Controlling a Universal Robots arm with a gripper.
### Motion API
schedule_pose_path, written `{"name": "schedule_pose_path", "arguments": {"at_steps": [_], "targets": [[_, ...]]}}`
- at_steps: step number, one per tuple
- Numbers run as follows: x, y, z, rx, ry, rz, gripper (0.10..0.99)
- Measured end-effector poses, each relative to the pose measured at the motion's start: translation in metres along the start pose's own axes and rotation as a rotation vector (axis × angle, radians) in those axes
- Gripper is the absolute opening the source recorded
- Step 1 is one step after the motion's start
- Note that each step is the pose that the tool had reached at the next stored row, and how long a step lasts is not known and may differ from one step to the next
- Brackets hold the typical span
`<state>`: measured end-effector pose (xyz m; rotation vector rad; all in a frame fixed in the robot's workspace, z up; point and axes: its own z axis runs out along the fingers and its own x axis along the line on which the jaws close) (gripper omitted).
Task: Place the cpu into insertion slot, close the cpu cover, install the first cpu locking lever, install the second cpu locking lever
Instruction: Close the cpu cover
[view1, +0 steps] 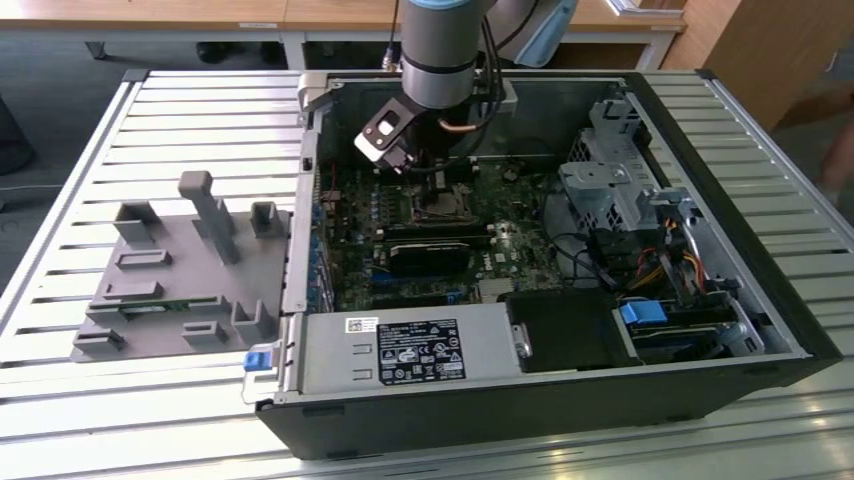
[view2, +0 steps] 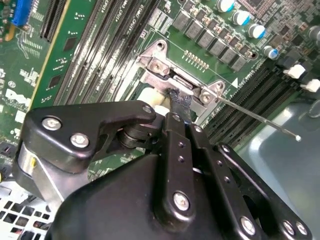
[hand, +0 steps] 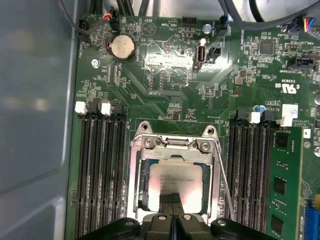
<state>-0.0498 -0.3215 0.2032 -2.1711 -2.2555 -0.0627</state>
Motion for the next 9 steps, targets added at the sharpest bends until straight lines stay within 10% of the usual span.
{"name": "schedule_pose_path", "arguments": {"at_steps": [9], "targets": [[0.0002,0.0037,-0.0105,0.000,-0.0008,0.000,0.106]]}}
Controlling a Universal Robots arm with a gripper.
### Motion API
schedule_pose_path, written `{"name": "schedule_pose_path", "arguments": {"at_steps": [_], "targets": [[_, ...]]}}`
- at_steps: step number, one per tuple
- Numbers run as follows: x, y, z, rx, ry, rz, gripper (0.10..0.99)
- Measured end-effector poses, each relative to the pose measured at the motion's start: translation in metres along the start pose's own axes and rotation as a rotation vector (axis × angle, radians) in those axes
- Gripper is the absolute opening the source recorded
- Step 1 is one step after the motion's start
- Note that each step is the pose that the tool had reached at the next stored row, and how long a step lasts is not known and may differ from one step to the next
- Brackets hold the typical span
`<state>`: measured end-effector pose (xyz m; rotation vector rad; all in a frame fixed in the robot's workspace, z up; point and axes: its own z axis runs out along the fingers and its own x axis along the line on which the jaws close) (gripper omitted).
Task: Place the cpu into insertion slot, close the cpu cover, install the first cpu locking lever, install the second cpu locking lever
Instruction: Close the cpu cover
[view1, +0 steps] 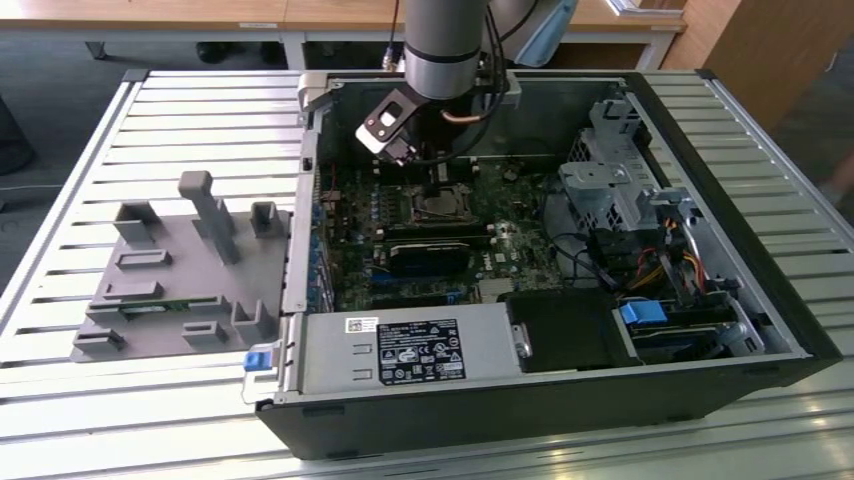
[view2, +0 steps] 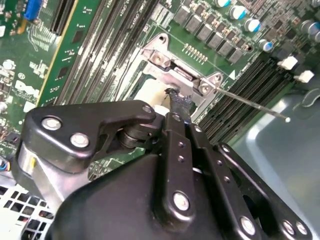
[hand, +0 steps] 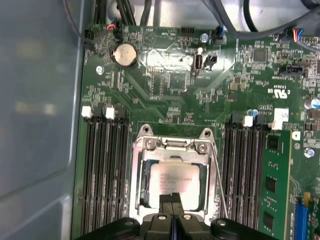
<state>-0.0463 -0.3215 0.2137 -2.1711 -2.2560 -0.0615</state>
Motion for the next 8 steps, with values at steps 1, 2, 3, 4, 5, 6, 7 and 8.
{"name": "schedule_pose_path", "arguments": {"at_steps": [1,2,3,4,5,6,7,8], "targets": [[0.0000,0.0011,0.0001,0.000,0.0001,0.000,0.106],[-0.0001,0.0020,0.0001,0.000,0.0002,0.000,0.106],[-0.0001,0.0031,0.0002,0.000,0.0001,0.000,0.106],[-0.0002,0.0041,0.0002,0.000,0.0002,0.000,0.106],[-0.0002,0.0054,0.0004,0.000,0.0002,0.000,0.106],[-0.0003,0.0067,0.0004,0.000,0.0002,0.000,0.106],[-0.0003,0.0082,0.0005,0.000,0.0001,0.000,0.106],[-0.0004,0.0093,0.0005,0.000,0.0001,0.000,0.106]]}}
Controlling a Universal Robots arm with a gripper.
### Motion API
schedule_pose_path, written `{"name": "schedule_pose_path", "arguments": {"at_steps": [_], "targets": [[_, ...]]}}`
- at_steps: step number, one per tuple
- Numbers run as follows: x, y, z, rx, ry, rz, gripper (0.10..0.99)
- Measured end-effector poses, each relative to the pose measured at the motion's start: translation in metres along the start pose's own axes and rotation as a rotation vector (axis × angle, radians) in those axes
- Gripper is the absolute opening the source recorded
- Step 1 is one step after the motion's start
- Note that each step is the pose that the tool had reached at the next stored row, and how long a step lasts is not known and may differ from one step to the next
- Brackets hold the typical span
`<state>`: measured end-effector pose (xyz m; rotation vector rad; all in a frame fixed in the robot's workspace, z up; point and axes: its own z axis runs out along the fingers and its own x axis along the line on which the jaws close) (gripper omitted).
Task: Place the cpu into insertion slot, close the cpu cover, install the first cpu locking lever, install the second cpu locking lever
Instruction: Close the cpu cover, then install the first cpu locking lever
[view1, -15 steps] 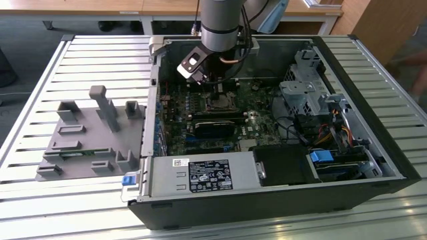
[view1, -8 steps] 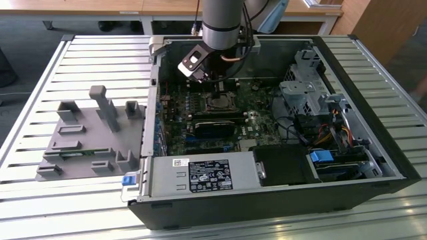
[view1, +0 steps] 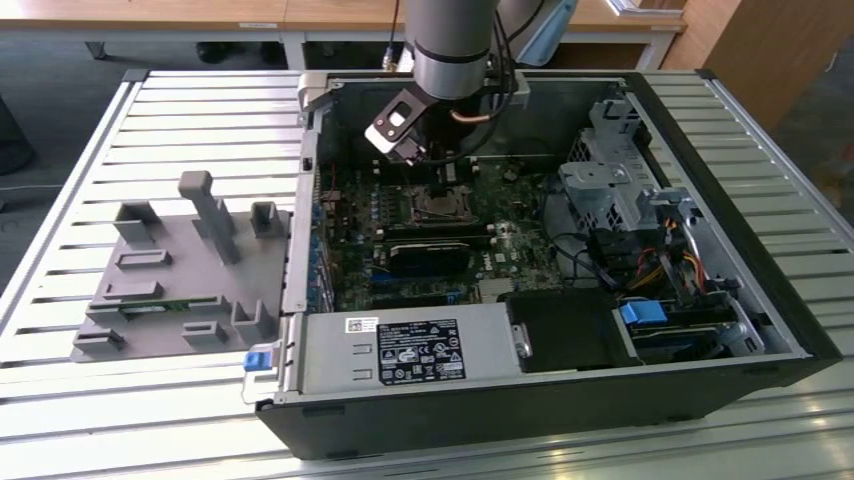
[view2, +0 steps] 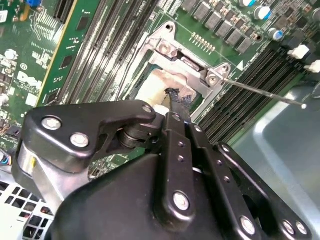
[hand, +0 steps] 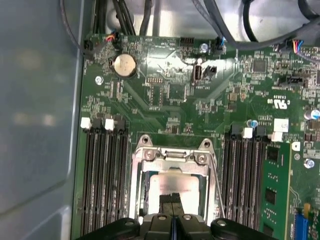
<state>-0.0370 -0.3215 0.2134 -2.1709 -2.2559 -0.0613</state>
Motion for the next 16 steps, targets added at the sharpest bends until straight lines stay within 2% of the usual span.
{"name": "schedule_pose_path", "arguments": {"at_steps": [16], "targets": [[0.0001,0.0017,-0.0036,0.000,0.0036,0.000,0.106]]}}
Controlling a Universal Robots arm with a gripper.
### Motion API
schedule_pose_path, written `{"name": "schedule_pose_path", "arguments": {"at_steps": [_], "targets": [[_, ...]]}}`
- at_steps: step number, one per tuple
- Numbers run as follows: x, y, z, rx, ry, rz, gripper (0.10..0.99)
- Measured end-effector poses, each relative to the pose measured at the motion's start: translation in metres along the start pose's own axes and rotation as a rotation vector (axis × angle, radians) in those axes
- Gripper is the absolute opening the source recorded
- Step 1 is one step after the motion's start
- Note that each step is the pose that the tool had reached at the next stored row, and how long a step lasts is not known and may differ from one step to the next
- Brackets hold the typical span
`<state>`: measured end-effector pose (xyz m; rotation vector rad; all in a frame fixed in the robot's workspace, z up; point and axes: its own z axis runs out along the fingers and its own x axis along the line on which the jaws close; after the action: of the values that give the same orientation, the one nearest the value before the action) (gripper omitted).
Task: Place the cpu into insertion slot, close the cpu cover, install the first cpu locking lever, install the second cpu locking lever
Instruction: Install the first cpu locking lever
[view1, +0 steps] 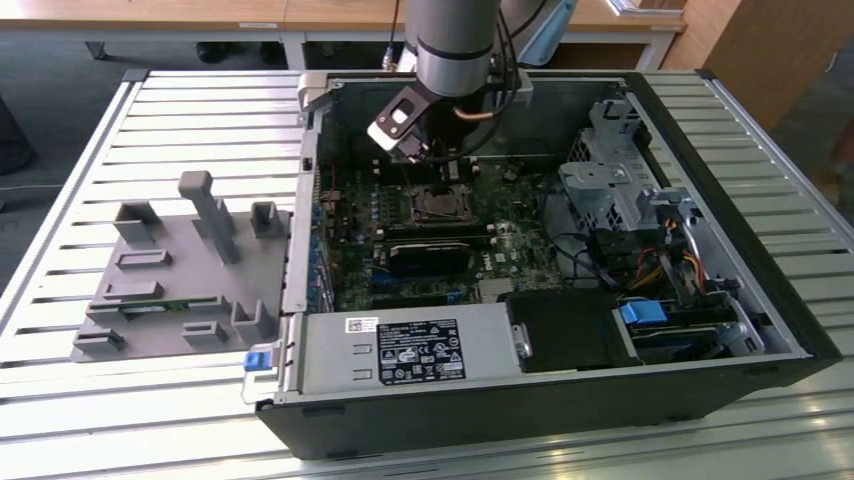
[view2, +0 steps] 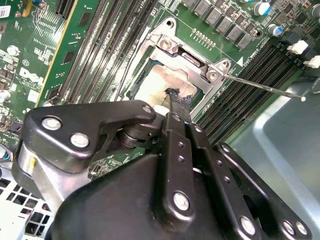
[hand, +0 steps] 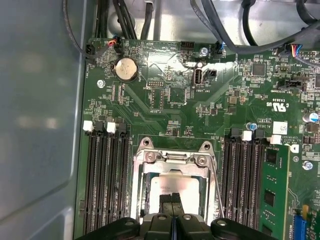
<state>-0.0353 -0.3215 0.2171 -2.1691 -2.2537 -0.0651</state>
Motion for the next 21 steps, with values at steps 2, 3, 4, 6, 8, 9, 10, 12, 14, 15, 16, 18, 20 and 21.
{"name": "schedule_pose_path", "arguments": {"at_steps": [2,3,4,6,8,9,10,12,14,15,16,18,20,21], "targets": [[0.0001,0.0001,-0.0012,0.000,0.0002,0.000,0.106],[0.0001,0.0001,-0.0021,0.000,0.0002,0.000,0.106],[0.0001,0.0001,-0.0030,0.000,0.0002,0.000,0.106],[0.0002,0.0001,-0.0051,0.000,0.0001,0.000,0.106],[0.0003,0.0002,-0.0072,0.000,0.0002,0.000,0.106],[0.0003,0.0002,-0.0085,0.000,0.0001,0.000,0.106],[0.0004,0.0002,-0.0100,0.000,0.0002,0.000,0.106],[0.0006,0.0003,-0.0133,0.000,0.0003,0.000,0.106],[0.0007,0.0004,-0.0165,0.000,0.0002,0.000,0.106],[0.0007,0.0004,-0.0184,0.000,0.0002,0.000,0.106],[0.0008,0.0005,-0.0203,0.000,0.0003,0.000,0.106],[0.0009,0.0005,-0.0239,0.000,0.0002,0.000,0.106],[0.0011,0.0006,-0.0277,0.000,0.0002,0.000,0.106],[0.0012,0.0007,-0.0298,0.000,0.0002,0.000,0.106]]}}
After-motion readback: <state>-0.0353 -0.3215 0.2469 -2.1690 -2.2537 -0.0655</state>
